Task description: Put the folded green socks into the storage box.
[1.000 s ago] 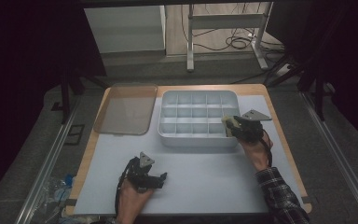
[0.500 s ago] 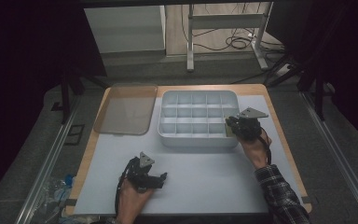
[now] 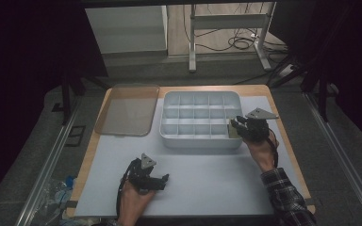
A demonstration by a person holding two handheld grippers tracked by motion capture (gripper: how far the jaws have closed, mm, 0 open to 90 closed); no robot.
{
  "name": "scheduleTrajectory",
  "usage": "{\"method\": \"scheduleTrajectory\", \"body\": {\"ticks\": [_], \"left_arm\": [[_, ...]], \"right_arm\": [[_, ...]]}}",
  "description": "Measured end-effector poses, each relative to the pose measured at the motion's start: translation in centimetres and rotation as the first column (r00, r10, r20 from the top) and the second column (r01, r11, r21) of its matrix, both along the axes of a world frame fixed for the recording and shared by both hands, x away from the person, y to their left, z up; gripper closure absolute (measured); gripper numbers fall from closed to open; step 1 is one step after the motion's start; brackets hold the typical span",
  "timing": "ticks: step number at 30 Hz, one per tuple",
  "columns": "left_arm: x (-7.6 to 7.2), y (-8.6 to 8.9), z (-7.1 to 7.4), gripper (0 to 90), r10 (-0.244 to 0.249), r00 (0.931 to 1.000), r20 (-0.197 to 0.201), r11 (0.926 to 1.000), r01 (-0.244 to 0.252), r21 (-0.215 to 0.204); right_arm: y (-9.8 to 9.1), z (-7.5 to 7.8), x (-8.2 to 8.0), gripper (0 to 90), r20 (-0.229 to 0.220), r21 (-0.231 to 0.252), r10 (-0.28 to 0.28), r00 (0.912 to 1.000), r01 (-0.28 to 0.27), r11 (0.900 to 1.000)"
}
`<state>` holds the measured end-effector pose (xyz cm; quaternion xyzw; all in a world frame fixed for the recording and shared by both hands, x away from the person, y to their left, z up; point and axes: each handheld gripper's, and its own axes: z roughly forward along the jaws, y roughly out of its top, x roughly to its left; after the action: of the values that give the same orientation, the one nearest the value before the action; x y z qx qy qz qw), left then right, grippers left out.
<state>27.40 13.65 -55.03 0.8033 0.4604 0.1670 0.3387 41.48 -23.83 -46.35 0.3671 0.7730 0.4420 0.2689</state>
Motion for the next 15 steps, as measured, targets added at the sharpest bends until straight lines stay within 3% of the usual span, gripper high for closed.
{"method": "scheduleTrajectory", "body": {"ticks": [8,12,15], "left_arm": [[0.0,0.0,0.0,5.6,0.000,1.0000,0.000,1.0000,0.000,0.000],[0.0,0.0,0.0,5.6,0.000,1.0000,0.000,1.0000,0.000,0.000],[0.0,0.0,0.0,5.6,0.000,1.0000,0.000,1.0000,0.000,0.000]], "right_arm": [[1.6,-0.4,1.8,65.4,-0.021,-0.027,-0.006,0.9998,0.006,0.9996],[1.2,-0.8,1.7,78.1,-0.048,-0.028,-0.015,0.9988,0.013,0.9995],[0.6,-0.9,1.1,81.1,-0.060,-0.017,-0.008,0.9981,0.007,0.9998]]}}
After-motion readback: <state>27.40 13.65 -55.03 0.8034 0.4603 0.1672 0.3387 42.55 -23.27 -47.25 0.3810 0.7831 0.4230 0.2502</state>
